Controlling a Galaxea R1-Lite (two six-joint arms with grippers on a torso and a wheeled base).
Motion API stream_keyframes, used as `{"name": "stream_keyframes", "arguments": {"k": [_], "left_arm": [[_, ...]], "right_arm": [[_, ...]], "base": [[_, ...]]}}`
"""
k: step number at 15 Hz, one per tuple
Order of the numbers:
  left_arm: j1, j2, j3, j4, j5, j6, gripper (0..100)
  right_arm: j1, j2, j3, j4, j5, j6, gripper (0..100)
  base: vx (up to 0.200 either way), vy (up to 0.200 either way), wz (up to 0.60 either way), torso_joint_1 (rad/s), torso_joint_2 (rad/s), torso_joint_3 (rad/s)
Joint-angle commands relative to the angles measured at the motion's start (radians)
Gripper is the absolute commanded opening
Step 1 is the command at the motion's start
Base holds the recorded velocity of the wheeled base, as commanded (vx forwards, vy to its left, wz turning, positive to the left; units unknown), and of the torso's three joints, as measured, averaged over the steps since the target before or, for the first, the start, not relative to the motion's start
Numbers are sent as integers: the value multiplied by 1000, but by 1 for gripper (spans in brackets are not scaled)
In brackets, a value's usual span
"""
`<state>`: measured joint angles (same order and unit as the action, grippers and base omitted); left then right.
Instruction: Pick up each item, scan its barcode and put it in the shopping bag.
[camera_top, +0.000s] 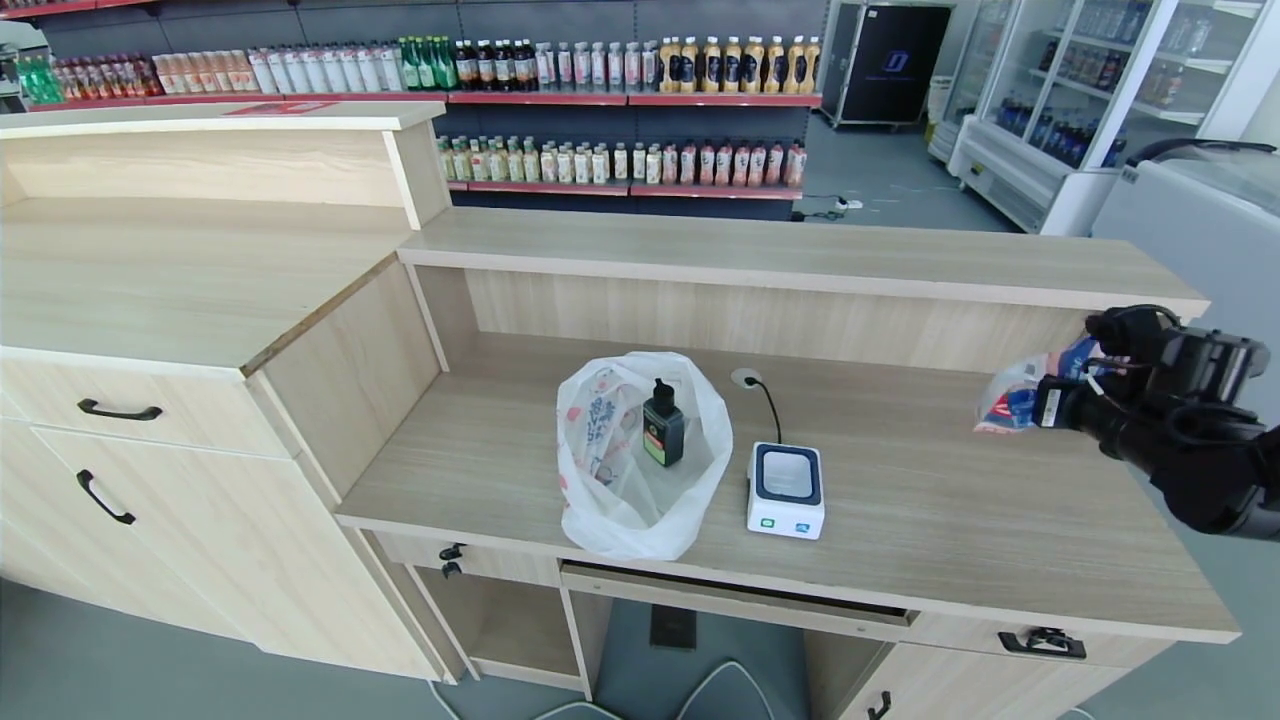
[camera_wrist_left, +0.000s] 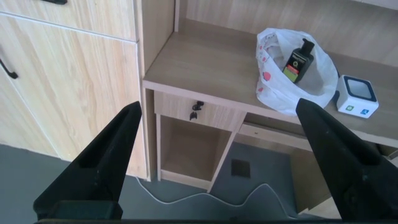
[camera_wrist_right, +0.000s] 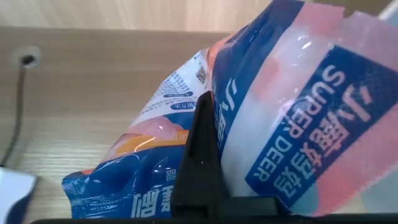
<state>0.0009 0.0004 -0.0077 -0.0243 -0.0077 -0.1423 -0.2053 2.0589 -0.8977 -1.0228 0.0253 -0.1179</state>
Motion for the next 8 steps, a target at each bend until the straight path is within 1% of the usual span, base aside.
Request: {"name": "stream_keyframes", "arguments": {"k": [1,4,6,7,8], "left_arm": [[1,0,0,0,0,0,100],[1,0,0,0,0,0,100],[1,0,0,0,0,0,100],[1,0,0,0,0,0,100],[1,0,0,0,0,0,100]], "right_arm": [[46,-180,34,-79,197,41,0],[81,-310,69,-230,570,342,0],[83,-384,94,-329,809,498,0],[83,-384,94,-329,809,498,0],[121,-445,89,-392,913,653,0]], "base": [[0,0,0,0,0,0],[0,0,0,0,0,0],[0,0,0,0,0,0],[0,0,0,0,0,0],[0,0,0,0,0,0]]}}
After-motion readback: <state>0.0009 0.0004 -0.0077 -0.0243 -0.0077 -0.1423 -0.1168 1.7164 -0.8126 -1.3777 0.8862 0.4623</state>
